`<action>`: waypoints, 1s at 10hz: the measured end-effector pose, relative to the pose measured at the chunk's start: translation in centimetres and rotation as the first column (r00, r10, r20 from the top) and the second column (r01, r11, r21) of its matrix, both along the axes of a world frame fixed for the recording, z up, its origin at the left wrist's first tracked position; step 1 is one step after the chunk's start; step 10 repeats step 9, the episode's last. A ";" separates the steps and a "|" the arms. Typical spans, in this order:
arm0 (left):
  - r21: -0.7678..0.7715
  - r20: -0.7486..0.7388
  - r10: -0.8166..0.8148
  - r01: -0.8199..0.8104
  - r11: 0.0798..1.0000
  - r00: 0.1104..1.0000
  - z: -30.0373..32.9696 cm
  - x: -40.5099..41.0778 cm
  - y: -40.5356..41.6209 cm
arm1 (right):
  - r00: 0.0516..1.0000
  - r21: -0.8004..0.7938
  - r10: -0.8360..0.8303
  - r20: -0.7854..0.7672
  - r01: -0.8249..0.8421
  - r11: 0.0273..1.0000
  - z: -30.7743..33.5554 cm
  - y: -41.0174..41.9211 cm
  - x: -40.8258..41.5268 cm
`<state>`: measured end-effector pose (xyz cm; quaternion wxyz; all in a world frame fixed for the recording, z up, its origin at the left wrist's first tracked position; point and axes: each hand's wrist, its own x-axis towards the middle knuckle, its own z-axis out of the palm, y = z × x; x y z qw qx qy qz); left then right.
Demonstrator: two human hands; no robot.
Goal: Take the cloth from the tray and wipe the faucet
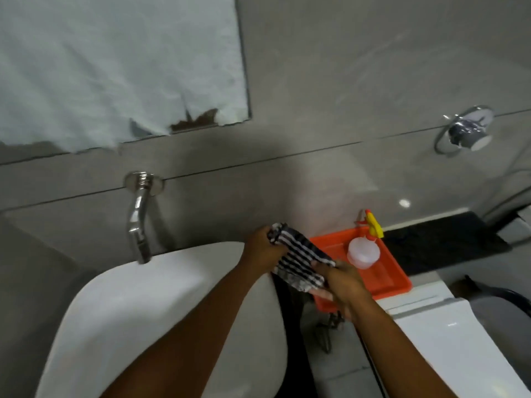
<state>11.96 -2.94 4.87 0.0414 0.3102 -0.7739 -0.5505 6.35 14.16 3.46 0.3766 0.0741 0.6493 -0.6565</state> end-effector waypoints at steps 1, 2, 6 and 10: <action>-0.192 0.183 -0.248 0.282 0.940 0.951 -2.9 -7.2 1.8 | 0.977 -0.021 -0.119 0.176 0.124 0.992 -3.8 3.1 -2.3; -0.173 0.376 -0.402 0.489 0.855 0.835 -7.0 -12.3 3.7 | 0.925 0.006 -0.220 0.310 0.230 0.973 -7.9 4.2 -4.5; -0.280 0.647 -0.359 0.648 0.708 0.672 -19.4 -18.1 7.1 | 0.895 0.231 -0.225 0.384 0.142 0.962 -17.2 4.5 -9.3; -0.408 0.559 -0.355 0.622 0.669 0.749 -13.2 -13.4 3.3 | 0.936 0.494 0.225 -0.270 -0.066 0.867 -10.4 1.5 -8.4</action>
